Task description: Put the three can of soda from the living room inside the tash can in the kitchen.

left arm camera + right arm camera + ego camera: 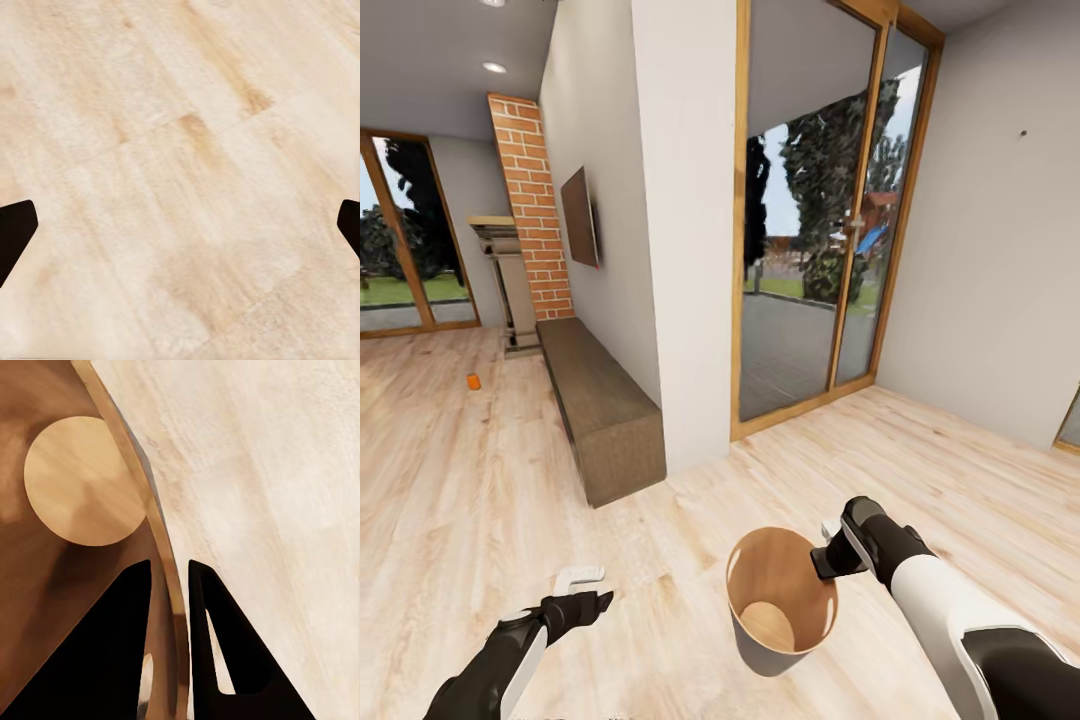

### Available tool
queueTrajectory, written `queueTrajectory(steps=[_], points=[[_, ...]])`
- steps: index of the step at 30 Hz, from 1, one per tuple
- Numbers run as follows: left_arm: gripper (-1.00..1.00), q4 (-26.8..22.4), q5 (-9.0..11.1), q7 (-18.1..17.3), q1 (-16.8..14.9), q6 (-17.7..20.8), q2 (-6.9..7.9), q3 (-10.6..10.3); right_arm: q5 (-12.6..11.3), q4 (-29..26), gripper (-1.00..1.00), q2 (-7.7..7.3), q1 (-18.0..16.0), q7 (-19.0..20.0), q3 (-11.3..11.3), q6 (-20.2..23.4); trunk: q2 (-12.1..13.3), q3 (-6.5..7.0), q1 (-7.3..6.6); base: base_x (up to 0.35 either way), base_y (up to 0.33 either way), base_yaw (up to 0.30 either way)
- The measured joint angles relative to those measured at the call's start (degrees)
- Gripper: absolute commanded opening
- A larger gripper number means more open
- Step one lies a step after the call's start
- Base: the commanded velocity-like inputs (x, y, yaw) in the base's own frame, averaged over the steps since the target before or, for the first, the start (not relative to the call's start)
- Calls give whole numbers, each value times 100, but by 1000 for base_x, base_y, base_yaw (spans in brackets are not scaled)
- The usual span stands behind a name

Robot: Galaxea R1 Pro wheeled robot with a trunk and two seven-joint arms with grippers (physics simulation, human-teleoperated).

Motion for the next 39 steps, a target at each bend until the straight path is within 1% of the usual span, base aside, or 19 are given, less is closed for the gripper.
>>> queueTrajectory(steps=[4, 8, 12, 39], points=[[100, -10, -8, -3, -1, 0, 0, 0, -50, 0, -100, 2, 0, 0, 0, 8, 0, 0, 0, 0, 0, 228], [100, 1, -10, 1, -1, 0, 0, 0, -16, 0, -100, 2, 0, -3, 5, 4, 0, 0, 0, 0, 0, 242], [100, 0, -11, 3, -1, 0, 0, 0, -44, 0, -100, 3, 0, -2, 3, 8, 0, 0, 0, 0, 0, 249], [100, -13, -11, -29, -1, 0, 0, 0, -34, 0, -100, 9, 0, 4, 12, 7, 0, 0, 0, 0, 0, 252]])
